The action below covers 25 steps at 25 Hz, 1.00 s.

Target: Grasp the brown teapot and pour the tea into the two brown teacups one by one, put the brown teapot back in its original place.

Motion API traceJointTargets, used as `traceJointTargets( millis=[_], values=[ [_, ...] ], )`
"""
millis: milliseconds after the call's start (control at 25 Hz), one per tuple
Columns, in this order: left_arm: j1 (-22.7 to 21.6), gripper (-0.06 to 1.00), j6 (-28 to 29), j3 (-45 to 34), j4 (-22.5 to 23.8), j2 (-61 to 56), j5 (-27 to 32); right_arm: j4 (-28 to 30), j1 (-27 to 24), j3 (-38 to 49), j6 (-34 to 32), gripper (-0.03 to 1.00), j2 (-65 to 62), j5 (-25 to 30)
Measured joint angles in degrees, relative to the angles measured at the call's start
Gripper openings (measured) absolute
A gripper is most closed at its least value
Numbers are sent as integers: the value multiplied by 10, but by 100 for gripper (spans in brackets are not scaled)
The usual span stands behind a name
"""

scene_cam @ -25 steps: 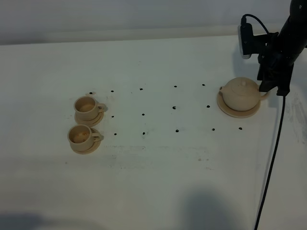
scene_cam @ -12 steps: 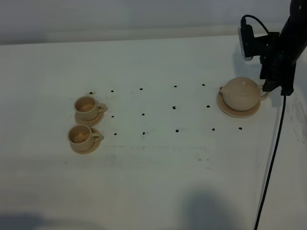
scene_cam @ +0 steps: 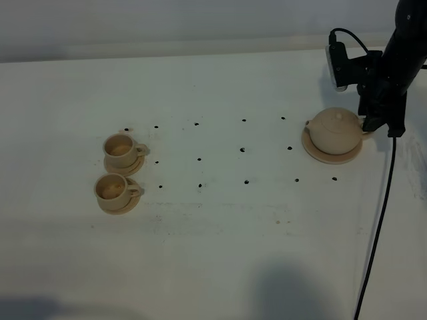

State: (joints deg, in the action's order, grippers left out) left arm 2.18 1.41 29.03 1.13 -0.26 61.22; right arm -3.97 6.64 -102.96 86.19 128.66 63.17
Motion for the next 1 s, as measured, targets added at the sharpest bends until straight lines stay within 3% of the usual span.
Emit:
traceJointTargets(
  millis=[440, 680, 1000],
  values=[
    [0, 53, 0, 0, 0, 0, 0, 24, 15, 0, 4, 22, 0, 4],
    [0, 53, 0, 0, 0, 0, 0, 40, 23, 0, 4, 10, 0, 4],
    [0, 53, 0, 0, 0, 0, 0, 36, 23, 0, -18, 9, 0, 17]
  ],
)
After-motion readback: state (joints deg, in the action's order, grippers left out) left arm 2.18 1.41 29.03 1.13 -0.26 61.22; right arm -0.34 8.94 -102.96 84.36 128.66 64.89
